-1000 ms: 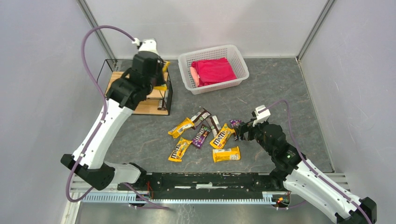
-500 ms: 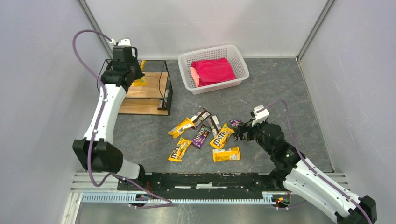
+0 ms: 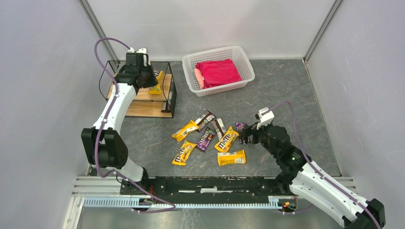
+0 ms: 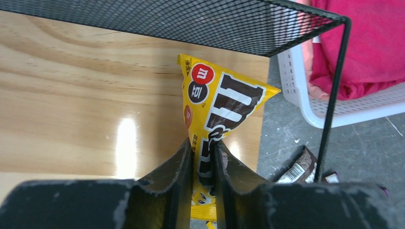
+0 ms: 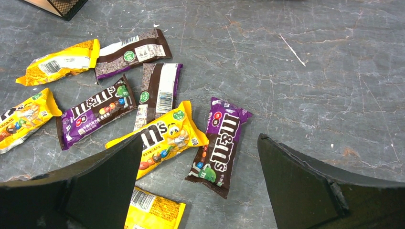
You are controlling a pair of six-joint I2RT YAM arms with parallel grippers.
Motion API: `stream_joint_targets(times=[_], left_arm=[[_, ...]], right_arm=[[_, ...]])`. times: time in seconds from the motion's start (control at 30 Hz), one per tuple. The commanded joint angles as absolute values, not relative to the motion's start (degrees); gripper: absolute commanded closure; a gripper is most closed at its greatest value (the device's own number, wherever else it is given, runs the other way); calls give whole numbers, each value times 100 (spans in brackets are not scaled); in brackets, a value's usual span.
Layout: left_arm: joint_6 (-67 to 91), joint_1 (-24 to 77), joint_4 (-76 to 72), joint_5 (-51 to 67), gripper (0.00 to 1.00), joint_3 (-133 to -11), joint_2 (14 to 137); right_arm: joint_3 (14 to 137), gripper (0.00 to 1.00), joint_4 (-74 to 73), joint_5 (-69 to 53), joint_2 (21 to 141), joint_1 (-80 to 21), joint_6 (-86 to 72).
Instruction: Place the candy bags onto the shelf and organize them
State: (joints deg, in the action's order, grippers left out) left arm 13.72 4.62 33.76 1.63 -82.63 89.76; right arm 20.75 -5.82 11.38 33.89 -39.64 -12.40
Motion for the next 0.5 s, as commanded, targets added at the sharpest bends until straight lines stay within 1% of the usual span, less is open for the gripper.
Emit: stream_joint_targets(times=[0.0,0.23,0.33,0.47], left_arm=[[1276,466,3040,598,71,-8280,9132],[1416,471,3020,847,64,-8434,9338],[1447,466,3019,861,53,-8433,9334],[1504,466,3026,783,34,-8380,9198]], right_arm=[[2154,2,-327,1050,3436,-3950,-1290],[2135,2,-306,1056,3445,-3951,-1285],[2129,2,-291,1047,3478,-3955,-1292],[2127,2,-302,1044,3489,-3952,-1301]])
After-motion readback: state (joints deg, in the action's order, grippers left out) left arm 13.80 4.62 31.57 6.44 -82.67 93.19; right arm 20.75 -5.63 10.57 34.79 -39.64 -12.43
